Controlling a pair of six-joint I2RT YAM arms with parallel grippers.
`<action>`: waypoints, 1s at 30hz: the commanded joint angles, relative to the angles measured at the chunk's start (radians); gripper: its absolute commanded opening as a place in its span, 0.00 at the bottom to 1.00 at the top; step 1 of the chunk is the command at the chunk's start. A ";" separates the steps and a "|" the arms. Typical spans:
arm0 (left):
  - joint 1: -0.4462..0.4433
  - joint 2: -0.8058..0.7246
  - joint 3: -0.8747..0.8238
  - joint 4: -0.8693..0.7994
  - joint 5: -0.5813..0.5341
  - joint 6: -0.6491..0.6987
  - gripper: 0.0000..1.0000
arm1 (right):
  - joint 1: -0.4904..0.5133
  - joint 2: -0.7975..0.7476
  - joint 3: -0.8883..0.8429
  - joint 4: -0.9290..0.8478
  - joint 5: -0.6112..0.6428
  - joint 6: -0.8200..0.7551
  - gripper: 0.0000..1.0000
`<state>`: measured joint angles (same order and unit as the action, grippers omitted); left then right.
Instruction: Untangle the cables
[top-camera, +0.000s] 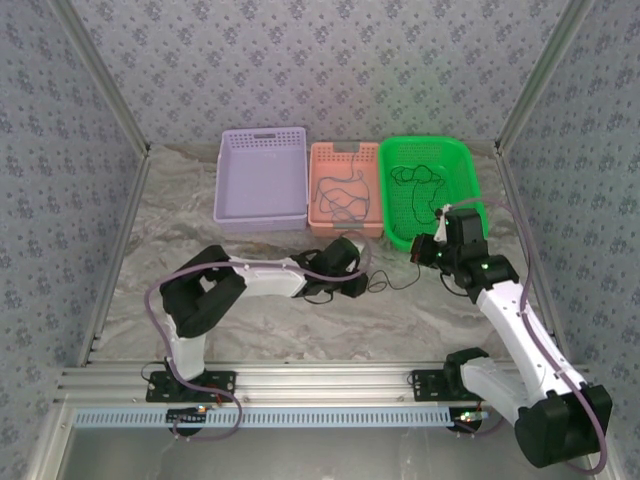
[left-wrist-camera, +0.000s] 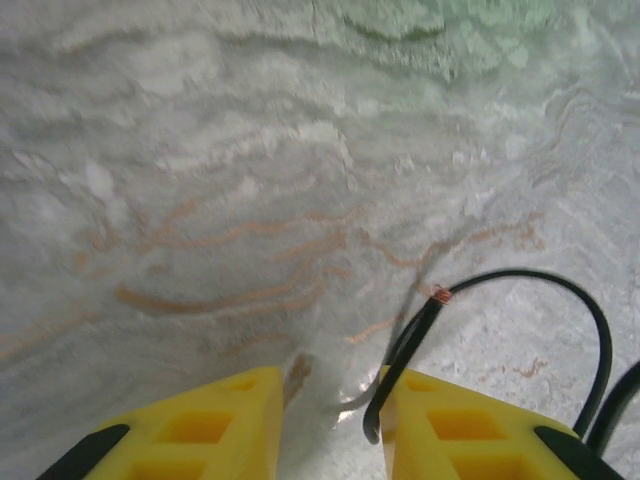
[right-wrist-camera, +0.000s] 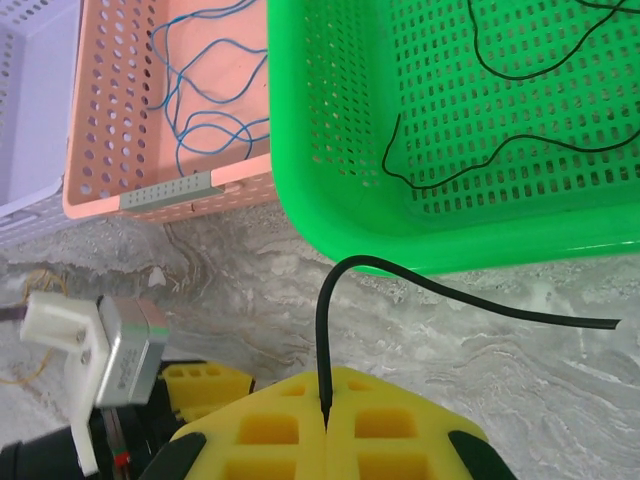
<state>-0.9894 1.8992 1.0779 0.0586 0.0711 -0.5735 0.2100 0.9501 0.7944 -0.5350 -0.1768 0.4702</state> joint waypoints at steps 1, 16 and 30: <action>0.029 0.002 0.000 0.067 0.055 0.029 0.27 | -0.029 0.006 -0.011 -0.001 -0.105 -0.054 0.00; 0.058 -0.085 -0.132 0.210 -0.056 -0.162 0.00 | -0.051 -0.059 -0.013 -0.010 -0.045 -0.038 0.00; 0.067 -0.355 -0.396 0.302 -0.160 -0.378 0.00 | -0.075 -0.091 0.005 0.003 -0.038 -0.038 0.00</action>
<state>-0.9291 1.6310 0.7364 0.3267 -0.0223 -0.8810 0.1493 0.8864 0.7841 -0.5343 -0.2317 0.4469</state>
